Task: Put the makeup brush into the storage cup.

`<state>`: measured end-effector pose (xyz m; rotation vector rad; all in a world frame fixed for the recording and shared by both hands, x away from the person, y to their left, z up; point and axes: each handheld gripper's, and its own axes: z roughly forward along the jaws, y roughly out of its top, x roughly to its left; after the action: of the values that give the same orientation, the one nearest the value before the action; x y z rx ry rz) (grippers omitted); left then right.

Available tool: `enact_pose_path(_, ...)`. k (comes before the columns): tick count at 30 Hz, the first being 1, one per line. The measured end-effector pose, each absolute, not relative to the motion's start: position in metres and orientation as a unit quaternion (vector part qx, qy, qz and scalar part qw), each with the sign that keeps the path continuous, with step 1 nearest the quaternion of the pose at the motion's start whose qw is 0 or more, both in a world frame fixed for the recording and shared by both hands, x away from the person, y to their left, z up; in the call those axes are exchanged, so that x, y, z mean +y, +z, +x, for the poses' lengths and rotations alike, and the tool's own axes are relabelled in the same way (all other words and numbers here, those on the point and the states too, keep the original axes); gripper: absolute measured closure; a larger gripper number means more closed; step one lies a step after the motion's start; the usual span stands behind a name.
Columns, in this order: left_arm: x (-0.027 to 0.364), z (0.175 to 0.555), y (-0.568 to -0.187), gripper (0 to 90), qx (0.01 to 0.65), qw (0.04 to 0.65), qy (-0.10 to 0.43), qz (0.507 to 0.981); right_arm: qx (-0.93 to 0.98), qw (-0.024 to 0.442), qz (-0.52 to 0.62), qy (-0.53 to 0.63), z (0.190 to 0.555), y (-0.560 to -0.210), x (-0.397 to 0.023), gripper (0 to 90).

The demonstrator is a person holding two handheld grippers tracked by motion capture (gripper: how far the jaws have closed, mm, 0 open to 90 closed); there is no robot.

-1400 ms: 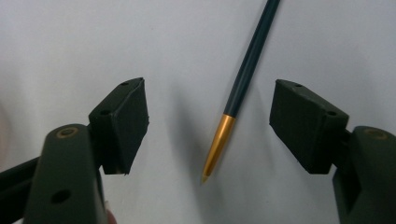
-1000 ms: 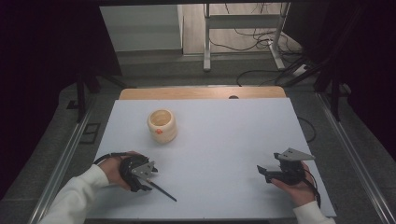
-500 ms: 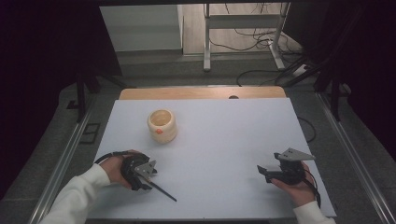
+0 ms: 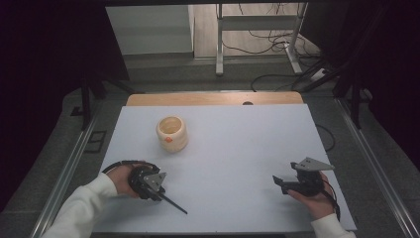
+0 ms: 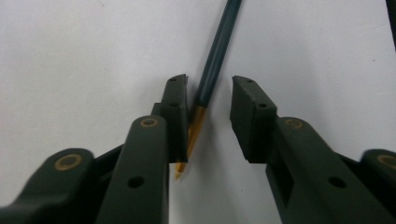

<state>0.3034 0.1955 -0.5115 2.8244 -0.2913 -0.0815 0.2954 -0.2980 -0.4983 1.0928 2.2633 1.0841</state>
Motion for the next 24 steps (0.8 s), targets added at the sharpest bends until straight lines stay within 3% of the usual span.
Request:
enact_pose_path(6, 0.1916, 0.3054, -0.5108, 83.6, -0.112, 0.144, -0.032, 0.983, 0.810, 0.202, 0.390, 0.389, 0.2952, -0.4980, -0.2980, 15.3)
enact_pose_path(18, 0.1911, 0.3042, -0.5098, 83.8, -0.097, 0.142, -0.030, 0.985, 0.809, 0.203, 0.391, 0.390, 0.2947, -0.4974, -0.2981, 15.4)
enact_pose_path(24, 0.1930, 0.3055, -0.5033, 83.8, -0.049, 0.156, -0.038, 0.986, 0.807, 0.205, 0.392, 0.391, 0.2945, -0.4970, -0.2988, 15.5)
